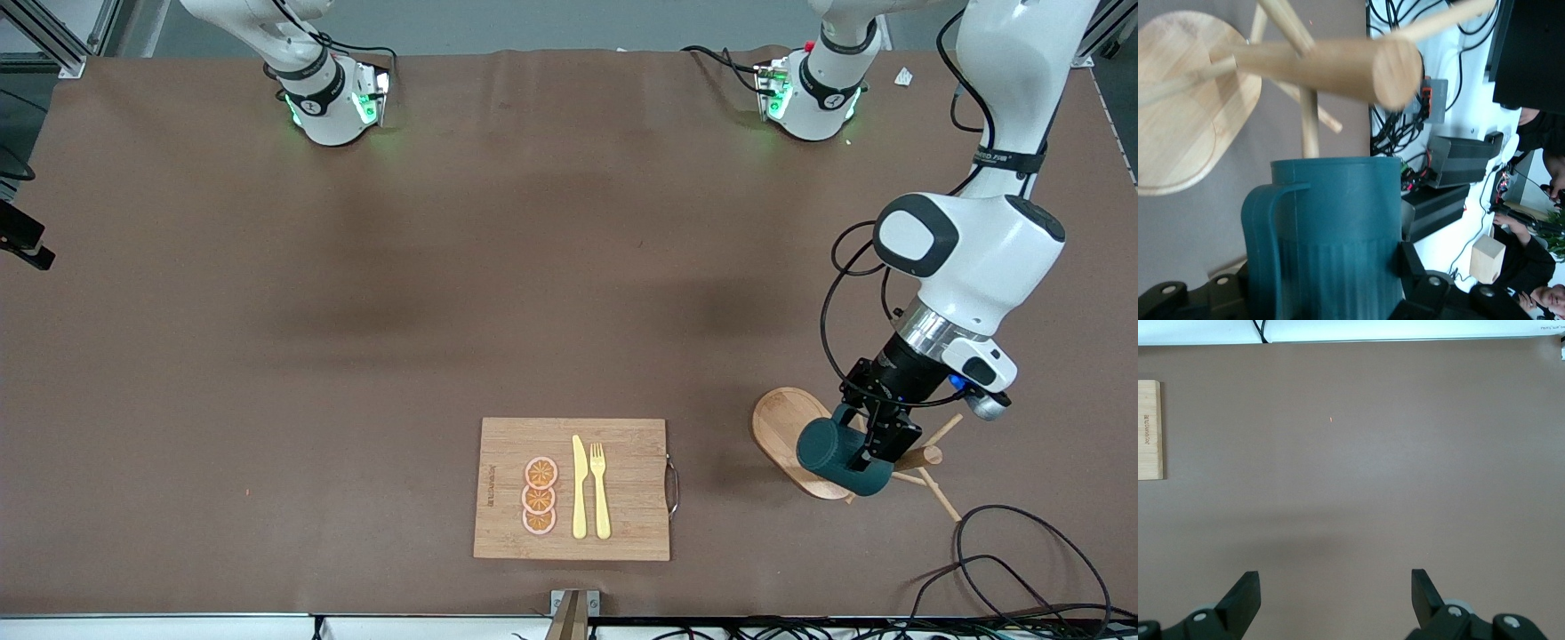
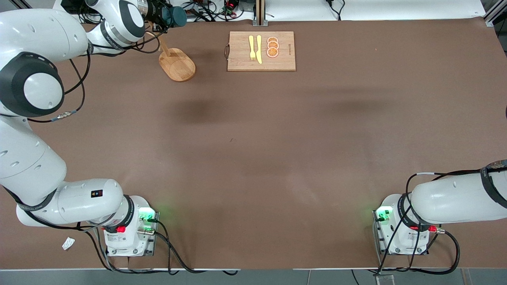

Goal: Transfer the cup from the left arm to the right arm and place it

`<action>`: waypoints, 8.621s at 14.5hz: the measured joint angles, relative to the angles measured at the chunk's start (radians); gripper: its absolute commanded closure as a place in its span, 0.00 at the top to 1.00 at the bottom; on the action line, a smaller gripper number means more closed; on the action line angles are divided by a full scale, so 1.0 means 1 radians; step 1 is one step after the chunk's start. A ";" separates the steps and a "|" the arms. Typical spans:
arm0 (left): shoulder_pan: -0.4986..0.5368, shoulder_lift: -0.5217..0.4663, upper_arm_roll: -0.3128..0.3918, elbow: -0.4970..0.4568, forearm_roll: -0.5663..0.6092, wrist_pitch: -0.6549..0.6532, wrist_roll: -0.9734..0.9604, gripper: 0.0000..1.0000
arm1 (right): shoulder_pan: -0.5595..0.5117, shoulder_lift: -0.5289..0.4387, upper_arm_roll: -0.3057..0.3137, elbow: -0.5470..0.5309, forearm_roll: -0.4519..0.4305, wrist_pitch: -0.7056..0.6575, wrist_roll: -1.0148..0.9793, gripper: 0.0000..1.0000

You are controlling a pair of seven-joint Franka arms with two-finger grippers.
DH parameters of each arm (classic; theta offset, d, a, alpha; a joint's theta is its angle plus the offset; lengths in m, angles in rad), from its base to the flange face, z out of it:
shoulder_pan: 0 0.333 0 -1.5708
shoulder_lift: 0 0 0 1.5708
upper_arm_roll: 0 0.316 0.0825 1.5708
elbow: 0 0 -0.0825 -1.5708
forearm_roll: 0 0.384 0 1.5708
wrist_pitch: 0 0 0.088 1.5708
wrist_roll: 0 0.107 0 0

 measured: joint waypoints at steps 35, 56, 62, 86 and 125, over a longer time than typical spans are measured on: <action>-0.495 0.275 0.059 0.315 0.804 -0.259 -0.049 0.67 | 0.001 0.002 0.001 0.000 0.000 -0.001 0.000 1.00; -1.406 0.525 0.709 0.440 1.492 -0.451 -0.812 0.64 | 0.001 0.002 0.002 0.000 0.000 -0.001 0.000 1.00; -1.485 0.600 0.709 0.455 1.629 -0.498 -0.914 0.65 | 0.001 0.002 0.002 0.000 0.000 -0.001 0.000 1.00; -1.646 0.283 0.597 0.523 1.171 -1.130 -1.096 1.00 | 0.087 0.083 0.010 -0.009 0.000 -0.004 -0.001 1.00; -0.118 -0.275 0.417 0.507 0.438 -1.393 0.920 1.00 | 0.734 0.392 0.008 -0.557 0.172 0.852 0.580 0.00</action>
